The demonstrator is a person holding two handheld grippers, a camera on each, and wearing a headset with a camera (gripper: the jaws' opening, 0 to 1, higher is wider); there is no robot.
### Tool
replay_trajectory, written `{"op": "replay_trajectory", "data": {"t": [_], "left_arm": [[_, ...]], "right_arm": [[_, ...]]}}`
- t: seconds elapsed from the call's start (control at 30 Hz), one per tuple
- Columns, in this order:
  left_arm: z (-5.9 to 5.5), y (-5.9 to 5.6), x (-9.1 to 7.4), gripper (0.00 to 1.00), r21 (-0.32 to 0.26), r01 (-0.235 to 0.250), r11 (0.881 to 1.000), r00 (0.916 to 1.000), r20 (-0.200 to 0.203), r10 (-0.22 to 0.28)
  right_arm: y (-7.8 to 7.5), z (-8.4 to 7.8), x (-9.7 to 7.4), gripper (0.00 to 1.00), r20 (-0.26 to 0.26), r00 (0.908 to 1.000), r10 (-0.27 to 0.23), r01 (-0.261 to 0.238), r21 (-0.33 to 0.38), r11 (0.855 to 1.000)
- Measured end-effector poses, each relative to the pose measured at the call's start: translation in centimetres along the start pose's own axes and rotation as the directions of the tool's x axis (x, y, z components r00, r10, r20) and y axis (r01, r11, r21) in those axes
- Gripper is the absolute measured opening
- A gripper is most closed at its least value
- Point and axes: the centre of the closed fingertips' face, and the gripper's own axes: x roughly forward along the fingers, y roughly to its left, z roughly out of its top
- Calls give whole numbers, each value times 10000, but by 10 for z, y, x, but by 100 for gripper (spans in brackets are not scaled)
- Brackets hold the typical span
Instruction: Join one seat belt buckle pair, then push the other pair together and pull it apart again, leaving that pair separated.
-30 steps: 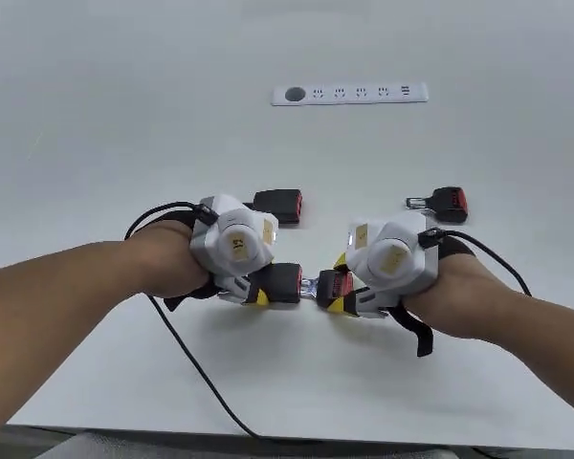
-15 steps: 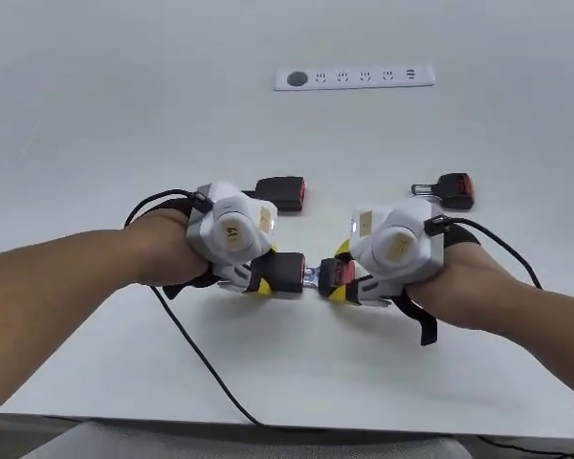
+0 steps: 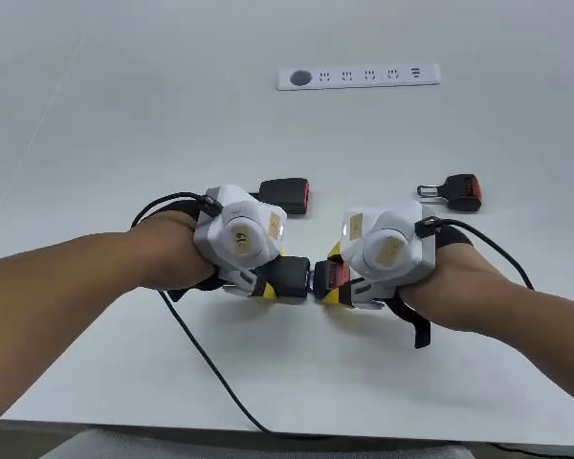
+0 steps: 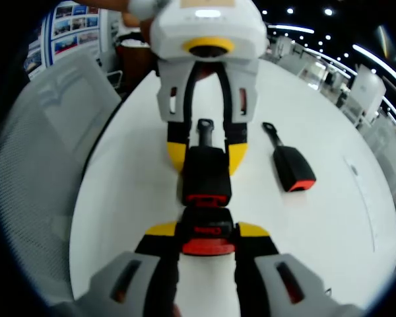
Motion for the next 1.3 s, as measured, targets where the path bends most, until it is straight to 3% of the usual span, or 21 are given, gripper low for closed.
{"op": "replay_trajectory", "data": {"t": [0.03,0.07,0.33,0.73,1.3], "left_arm": [[-1,2,0,32,1,-35,10000,10000,-9,35],[0,1,0,32,-33,-29,10000,10000,50,29],[-1,2,0,33,-69,-63,10000,10000,42,63],[-2,1,-2,33,-387,-383,9985,9986,352,397],[-2,2,-2,33,-450,-309,9985,9980,544,333]], "right_arm": [[6,-6,-2,29,-305,9994,156,-142,463,9988],[0,-2,-3,29,-61,10000,24,-25,-141,9999],[1,-2,0,30,-3,9999,131,-131,30,9999],[0,-6,-2,31,225,9996,143,-145,73,9999],[-1,-6,-3,31,319,9993,212,-214,41,9998]]}}
